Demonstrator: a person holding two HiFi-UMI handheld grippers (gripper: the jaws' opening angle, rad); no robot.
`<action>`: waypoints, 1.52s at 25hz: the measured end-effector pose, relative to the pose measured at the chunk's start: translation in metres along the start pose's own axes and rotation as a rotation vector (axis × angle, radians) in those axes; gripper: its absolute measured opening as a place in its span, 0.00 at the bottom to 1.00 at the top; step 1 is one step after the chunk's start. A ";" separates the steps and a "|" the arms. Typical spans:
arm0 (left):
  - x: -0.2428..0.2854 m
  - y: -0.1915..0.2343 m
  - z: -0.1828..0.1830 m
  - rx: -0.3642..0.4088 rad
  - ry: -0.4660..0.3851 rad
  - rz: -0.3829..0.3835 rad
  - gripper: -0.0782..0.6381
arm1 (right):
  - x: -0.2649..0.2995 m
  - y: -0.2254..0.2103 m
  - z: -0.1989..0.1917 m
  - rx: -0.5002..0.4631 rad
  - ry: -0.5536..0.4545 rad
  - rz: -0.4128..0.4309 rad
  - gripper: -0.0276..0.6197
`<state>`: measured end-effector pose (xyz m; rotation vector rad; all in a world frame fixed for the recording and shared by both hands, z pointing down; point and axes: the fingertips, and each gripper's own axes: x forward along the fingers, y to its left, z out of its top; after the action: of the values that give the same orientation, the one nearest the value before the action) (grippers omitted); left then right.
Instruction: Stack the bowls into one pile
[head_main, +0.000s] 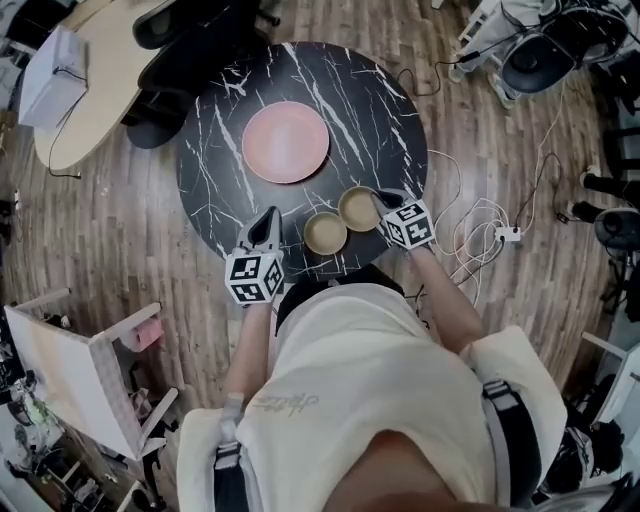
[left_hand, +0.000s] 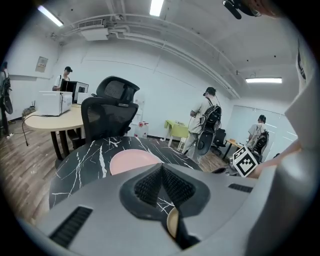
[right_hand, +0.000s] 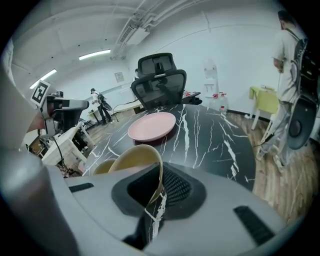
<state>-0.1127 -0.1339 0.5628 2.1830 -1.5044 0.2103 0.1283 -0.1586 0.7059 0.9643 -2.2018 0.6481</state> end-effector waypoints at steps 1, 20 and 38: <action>-0.001 0.002 0.000 -0.003 -0.004 -0.003 0.14 | -0.002 0.002 0.001 0.000 -0.001 -0.007 0.08; -0.046 0.030 -0.011 -0.022 -0.021 0.007 0.14 | 0.000 0.075 0.017 -0.058 -0.023 0.040 0.08; -0.077 0.067 -0.032 -0.061 0.012 0.053 0.14 | 0.032 0.111 -0.007 -0.057 0.051 0.070 0.08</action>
<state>-0.1988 -0.0732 0.5808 2.0926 -1.5427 0.1923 0.0282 -0.1011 0.7145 0.8358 -2.2048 0.6313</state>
